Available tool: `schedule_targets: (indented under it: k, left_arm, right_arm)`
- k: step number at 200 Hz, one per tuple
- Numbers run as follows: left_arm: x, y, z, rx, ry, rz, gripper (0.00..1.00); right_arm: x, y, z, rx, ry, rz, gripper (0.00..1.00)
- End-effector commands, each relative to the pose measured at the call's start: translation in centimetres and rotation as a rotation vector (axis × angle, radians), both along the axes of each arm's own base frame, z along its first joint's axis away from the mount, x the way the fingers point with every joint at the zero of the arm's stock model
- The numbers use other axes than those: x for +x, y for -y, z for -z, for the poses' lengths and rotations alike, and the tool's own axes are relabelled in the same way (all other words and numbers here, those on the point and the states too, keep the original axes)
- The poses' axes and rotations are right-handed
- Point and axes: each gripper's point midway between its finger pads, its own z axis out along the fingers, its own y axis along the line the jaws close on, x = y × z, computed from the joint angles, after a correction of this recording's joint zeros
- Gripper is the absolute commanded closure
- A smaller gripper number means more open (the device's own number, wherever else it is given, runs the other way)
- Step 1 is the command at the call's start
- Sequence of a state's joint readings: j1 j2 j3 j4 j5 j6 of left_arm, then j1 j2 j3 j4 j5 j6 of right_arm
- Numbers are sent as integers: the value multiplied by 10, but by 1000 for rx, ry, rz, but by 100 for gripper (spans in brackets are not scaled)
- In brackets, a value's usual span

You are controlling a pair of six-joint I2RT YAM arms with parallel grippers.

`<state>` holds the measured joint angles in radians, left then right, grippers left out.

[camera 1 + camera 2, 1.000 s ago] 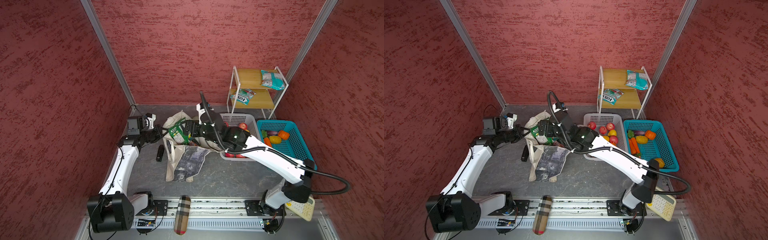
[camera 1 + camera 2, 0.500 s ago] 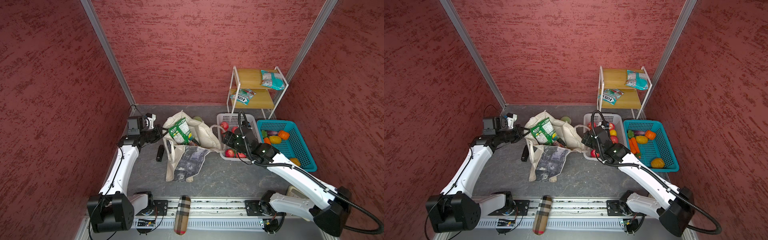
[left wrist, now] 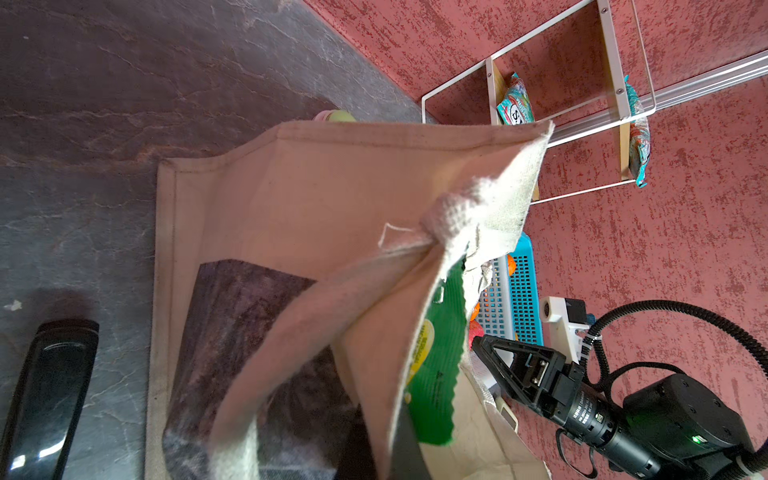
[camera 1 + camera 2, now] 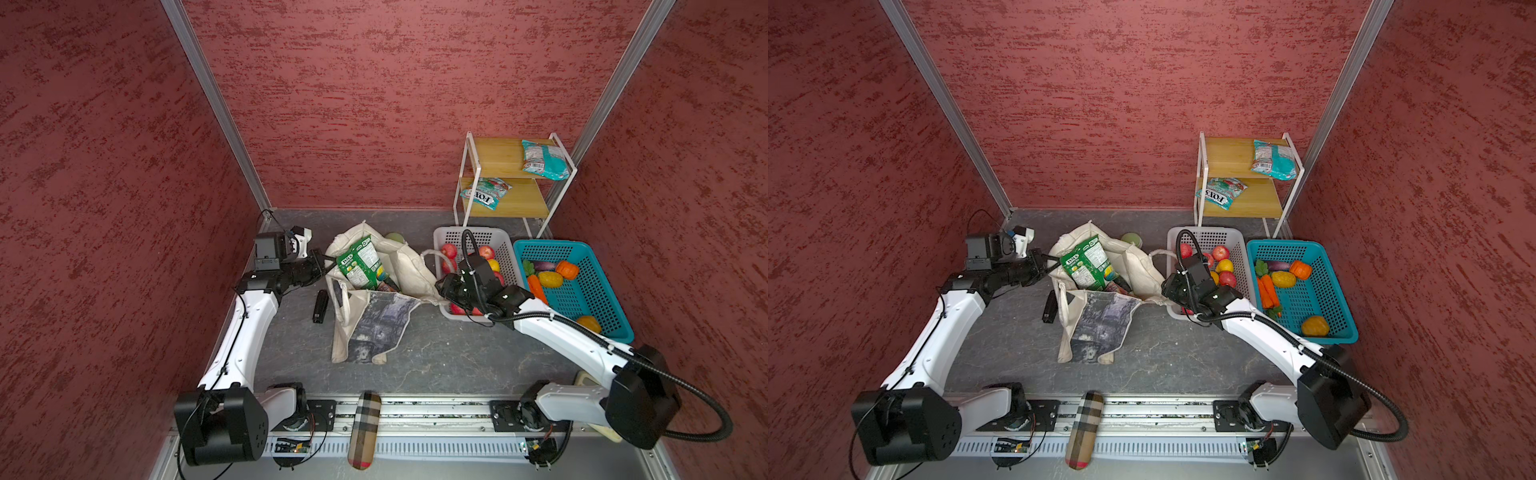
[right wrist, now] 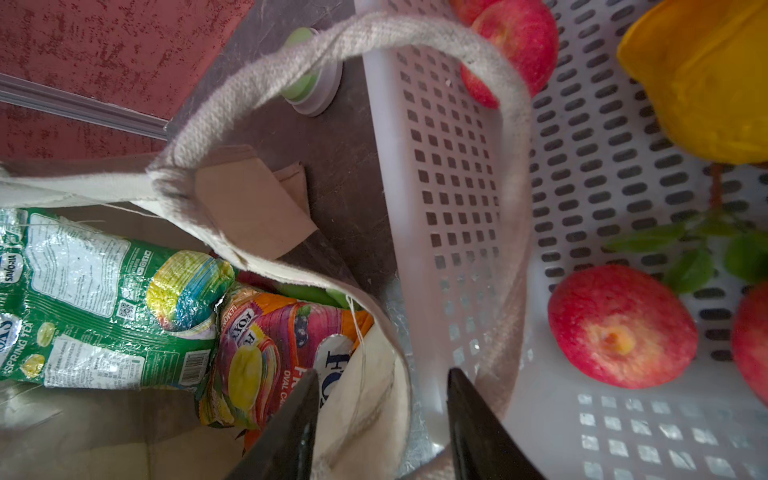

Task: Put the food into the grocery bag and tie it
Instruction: 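Open the right gripper to drop the green bag and withdraw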

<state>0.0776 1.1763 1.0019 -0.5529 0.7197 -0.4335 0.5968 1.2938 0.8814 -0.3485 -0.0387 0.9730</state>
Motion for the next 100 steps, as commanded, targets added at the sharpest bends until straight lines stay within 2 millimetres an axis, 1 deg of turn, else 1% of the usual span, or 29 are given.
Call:
schedule_targets:
  k: [1,21,30,89,100]
  left_arm:
    - [3,-1,-2,19,31,-2,100]
    - [3,-1,-3,19,33,-2,100]
    - [3,-1,-2,18,32,-1,100]
    - [3,-1,-3,19,35,-2,100]
    - [3,-1,-3,18,35,-2,100]
  right_arm:
    - [6,-9,-1,55,8,-15,52]
    - [7,-15,0,67,6,-41,59]
    - [8,-17,0,69,4,-45,61]
    - [7,-18,9,59,-17,-55,61]
    - [6,-20,10,65,-22,-63,64]
